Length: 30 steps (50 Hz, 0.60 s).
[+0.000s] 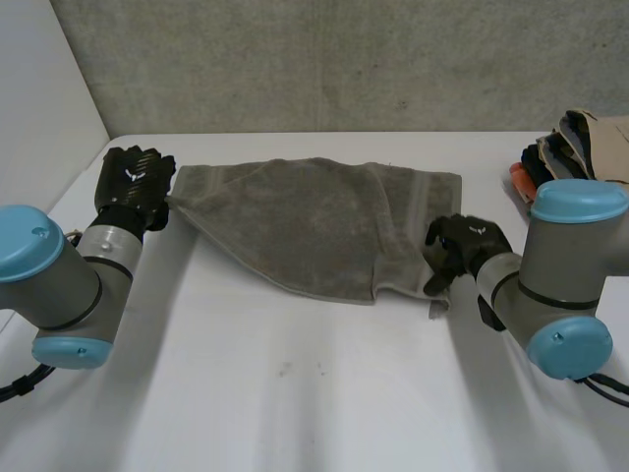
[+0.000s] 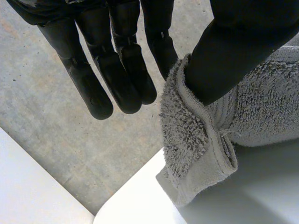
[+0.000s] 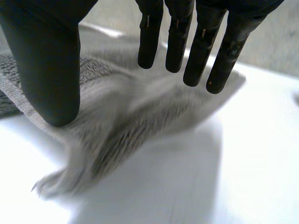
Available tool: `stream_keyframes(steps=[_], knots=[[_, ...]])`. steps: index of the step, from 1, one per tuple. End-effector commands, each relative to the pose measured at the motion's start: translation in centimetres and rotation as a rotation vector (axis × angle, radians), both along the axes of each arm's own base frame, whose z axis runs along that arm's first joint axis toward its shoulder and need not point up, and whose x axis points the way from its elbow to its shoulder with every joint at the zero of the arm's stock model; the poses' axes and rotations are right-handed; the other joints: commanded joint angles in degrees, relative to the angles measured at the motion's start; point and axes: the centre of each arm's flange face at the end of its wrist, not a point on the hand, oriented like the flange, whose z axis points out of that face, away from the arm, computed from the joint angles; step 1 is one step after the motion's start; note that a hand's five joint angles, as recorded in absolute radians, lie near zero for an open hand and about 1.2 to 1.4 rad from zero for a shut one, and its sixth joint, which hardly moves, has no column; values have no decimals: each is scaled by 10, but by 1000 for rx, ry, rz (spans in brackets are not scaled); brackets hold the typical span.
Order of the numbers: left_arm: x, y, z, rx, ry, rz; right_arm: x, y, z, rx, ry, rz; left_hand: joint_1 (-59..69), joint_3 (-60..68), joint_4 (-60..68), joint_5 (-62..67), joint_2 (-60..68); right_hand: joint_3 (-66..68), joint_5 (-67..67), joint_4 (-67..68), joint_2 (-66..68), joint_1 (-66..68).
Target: Fold the laundry.
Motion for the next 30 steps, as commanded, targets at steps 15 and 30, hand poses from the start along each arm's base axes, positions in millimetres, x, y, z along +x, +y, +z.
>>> stream_keyframes(steps=[15,30], knots=[[1,2,0,21,-8,0,1,11,-18,71,37,10,141,117,111,139,115,192,192,192,188,222],[13,49,27,203,-85,5,-25,22,42,-112,240,84,141,117,111,139,115,504,505,504,501,535]])
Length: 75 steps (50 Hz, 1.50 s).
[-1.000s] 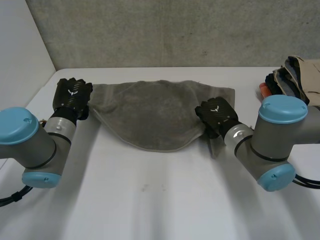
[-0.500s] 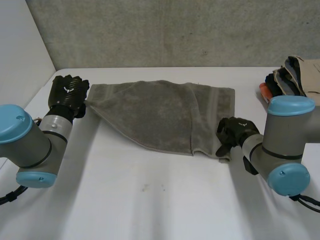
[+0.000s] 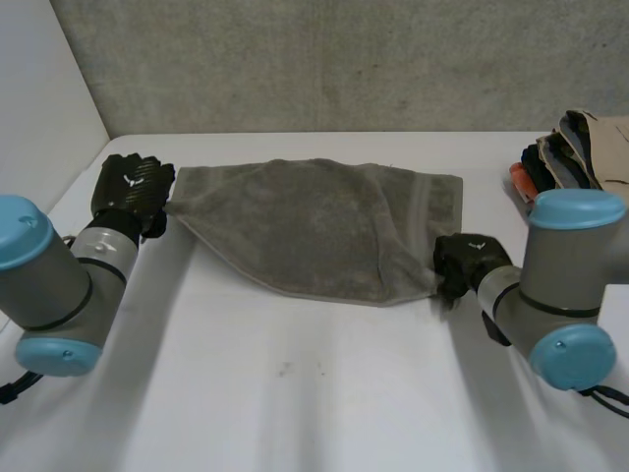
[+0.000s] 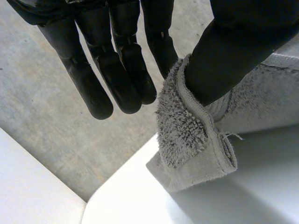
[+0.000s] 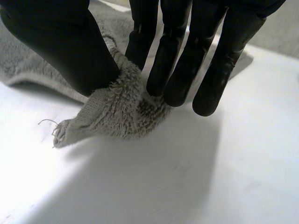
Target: Fold the laundry.
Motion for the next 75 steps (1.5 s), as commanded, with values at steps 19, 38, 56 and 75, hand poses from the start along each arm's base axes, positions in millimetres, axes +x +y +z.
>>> stream_keyframes(steps=[19,38,56,75], knots=[[52,177,-1,531,-586,-109,-81,86,47,-51,934,416,141,117,111,139,114,121,135,119,126,239],[1,20,-30,149,-402,58,-22,-29,25,-518,894,171,141,117,111,139,114,121,135,119,126,239],[-55,-43,-62,14,-374,27,13,-124,-15,-745,747,45,-559,-583,-589,-561,-586,-579,-565,-581,-574,-461],[-33,37,-8,66,-216,1,-57,-28,53,-331,260,78,-559,-583,-589,-561,-586,-579,-565,-581,-574,-461]])
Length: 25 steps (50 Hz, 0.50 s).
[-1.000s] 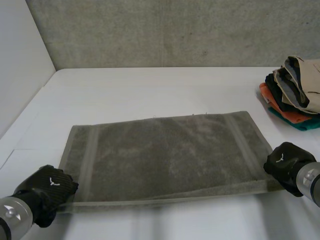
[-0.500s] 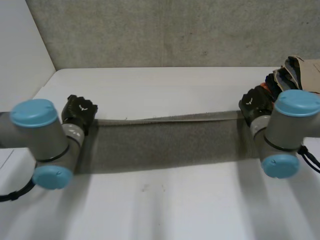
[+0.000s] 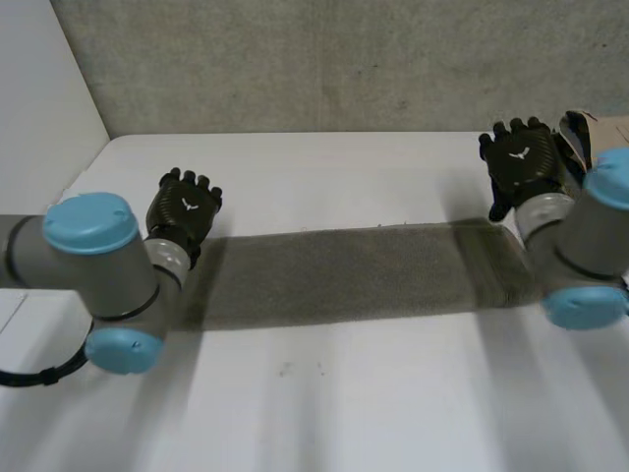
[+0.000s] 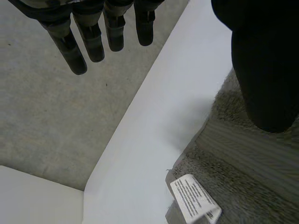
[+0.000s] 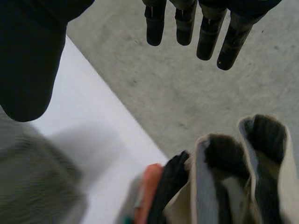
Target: Fold the laundry.
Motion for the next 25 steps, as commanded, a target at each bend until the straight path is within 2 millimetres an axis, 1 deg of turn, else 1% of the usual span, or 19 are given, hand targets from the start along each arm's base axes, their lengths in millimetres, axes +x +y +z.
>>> stream_keyframes(steps=[1,2,5,6,9,12,13,14,17,19,21,22,23,24,25], knots=[[14,29,22,30,144,14,-36,38,-12,280,-31,42,-10,-21,-16,-27,-17,-23,-38,-35,-26,-16],[15,31,23,36,162,14,-43,43,-17,337,-28,36,-10,-21,-16,-27,-17,-23,-38,-35,-26,-16],[17,37,23,67,227,12,-52,48,-25,400,-20,24,-10,-21,-16,-27,-17,-23,-38,-35,-26,-16],[16,38,23,73,240,8,-55,51,-29,434,-19,23,-10,-21,-16,-27,-17,5,-10,-8,1,12],[16,41,21,94,270,-1,-57,52,-33,448,-19,19,-10,-21,-16,-27,-17,62,47,49,59,69],[16,41,18,103,272,-5,-58,49,-43,456,-12,16,-10,-21,-16,-27,-17,79,64,66,76,86],[17,41,17,107,270,-3,-58,47,-48,459,-7,15,-10,-21,-16,-27,-17,79,64,66,76,86],[17,41,16,109,270,-4,-58,44,-57,462,10,14,-10,-21,-16,-27,-17,87,73,75,84,94],[17,40,16,108,270,-5,-60,38,-67,450,40,11,-10,-21,-16,-27,-17,133,118,120,129,140],[17,40,14,110,269,-4,-62,33,-73,435,69,10,-10,-21,-16,-27,-17,190,175,177,187,197],[17,41,13,114,268,-2,-63,29,-77,421,87,10,-10,-21,-16,-27,-17,267,252,254,264,274],[17,40,13,114,268,-2,-65,24,-84,412,102,9,-10,-21,-16,-27,-17,447,432,435,444,454],[17,40,13,114,268,-2,-66,21,-84,401,107,4,-10,-21,-16,-27,-17,612,597,600,609,619],[17,41,13,115,268,-4,-68,18,-85,388,110,-2,-10,-21,-16,-27,-17,676,662,664,673,683],[17,41,12,117,266,-3,-73,13,-83,363,118,-22,-10,-21,-16,-27,-17,677,662,665,674,684]])
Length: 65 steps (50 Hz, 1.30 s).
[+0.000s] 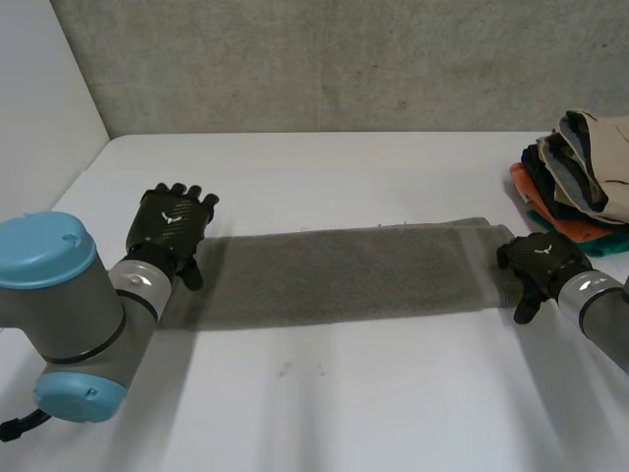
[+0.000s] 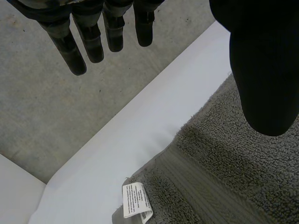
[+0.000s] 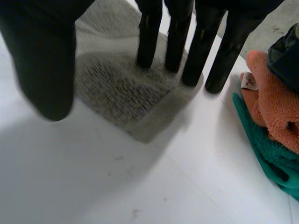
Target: Fold the laundry.
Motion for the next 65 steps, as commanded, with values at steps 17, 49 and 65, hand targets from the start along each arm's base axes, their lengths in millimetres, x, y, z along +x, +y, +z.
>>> stream_keyframes(steps=[17,49,65], knots=[[7,-3,4,-10,2,22,-55,-39,16,-225,361,-102,-10,-21,-16,-27,-17,472,483,472,475,504],[72,-3,47,-51,202,156,304,194,-5,-658,-85,1111,-10,-21,-16,-27,-17,351,362,351,354,383],[5,16,34,-1,195,-61,214,123,71,-318,-294,451,-10,-21,-16,-27,-17,-228,-217,-228,-225,-196]])
